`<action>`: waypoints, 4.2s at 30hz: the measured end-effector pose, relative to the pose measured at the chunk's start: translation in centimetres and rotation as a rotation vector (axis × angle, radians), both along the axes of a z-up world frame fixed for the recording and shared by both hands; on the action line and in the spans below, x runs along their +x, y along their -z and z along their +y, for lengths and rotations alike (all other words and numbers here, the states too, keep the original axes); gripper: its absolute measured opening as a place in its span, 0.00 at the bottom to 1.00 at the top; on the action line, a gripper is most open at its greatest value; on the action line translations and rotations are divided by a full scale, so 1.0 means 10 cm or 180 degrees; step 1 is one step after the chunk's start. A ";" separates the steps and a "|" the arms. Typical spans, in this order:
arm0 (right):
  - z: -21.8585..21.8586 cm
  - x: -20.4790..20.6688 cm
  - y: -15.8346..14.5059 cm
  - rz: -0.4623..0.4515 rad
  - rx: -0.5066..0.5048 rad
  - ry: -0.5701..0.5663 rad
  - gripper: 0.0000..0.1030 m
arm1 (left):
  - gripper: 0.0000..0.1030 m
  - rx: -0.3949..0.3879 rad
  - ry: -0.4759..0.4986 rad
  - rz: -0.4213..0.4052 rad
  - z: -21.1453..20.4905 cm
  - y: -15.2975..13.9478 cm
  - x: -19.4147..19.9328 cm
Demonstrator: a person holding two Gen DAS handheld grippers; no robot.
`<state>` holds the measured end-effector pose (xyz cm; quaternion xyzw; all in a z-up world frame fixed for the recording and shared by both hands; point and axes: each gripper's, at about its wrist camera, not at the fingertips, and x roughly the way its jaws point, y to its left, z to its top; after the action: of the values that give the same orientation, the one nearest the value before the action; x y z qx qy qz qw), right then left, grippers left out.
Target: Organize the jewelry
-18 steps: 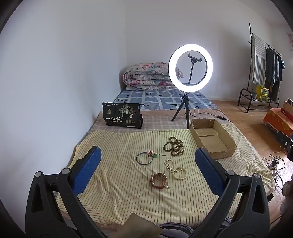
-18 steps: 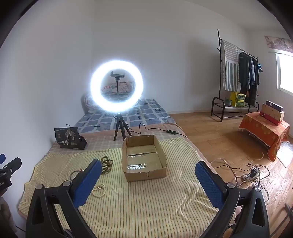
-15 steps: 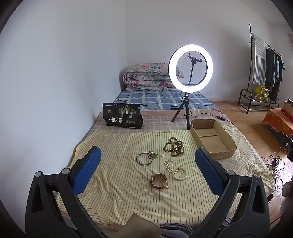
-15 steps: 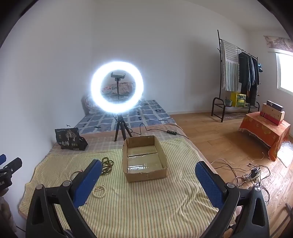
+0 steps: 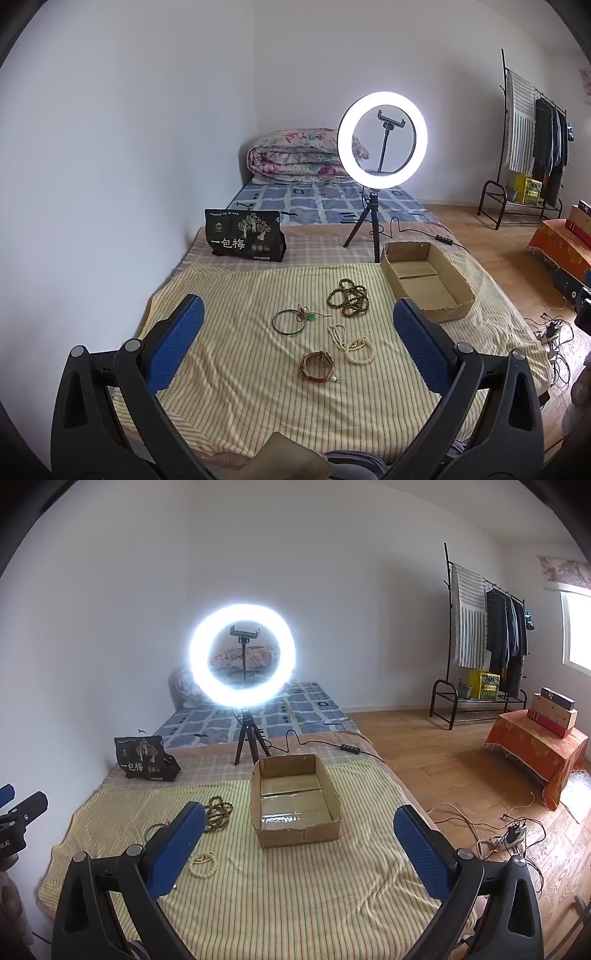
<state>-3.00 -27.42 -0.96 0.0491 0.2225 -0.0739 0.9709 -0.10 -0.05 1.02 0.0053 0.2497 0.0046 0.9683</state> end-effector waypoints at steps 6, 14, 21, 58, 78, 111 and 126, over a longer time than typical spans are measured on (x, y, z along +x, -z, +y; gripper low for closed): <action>-0.02 0.00 0.01 0.0005 0.0008 0.0023 1.00 | 1.00 0.0021 0.0016 -0.0004 -0.06 -0.03 0.00; -0.02 0.01 0.03 0.0012 0.0012 0.0047 1.00 | 1.00 0.0010 0.0024 -0.0009 -0.13 -0.06 -0.02; -0.03 0.01 0.02 0.0011 0.0023 0.0060 1.00 | 1.00 0.0001 0.0024 -0.0002 -0.11 -0.05 -0.02; -0.01 0.03 0.04 0.0046 0.0053 0.0017 1.00 | 1.00 -0.0019 0.0044 0.0018 -0.07 -0.02 0.03; -0.08 0.26 -0.04 0.0090 -0.0129 -0.0014 1.00 | 1.00 0.0084 -0.0223 0.0005 0.39 -0.03 0.40; 0.25 1.73 0.37 0.0573 -0.0087 -0.1067 0.97 | 1.00 -0.0105 0.0328 0.0819 0.51 0.93 1.48; 0.66 1.96 1.65 0.1551 0.0146 -0.1483 0.76 | 0.87 -0.0327 0.0409 0.1607 0.54 1.81 1.69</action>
<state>16.58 -20.77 -17.50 -0.0004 0.4548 0.1455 0.8786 16.76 5.38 -17.07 -0.0271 0.4824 -0.0711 0.8726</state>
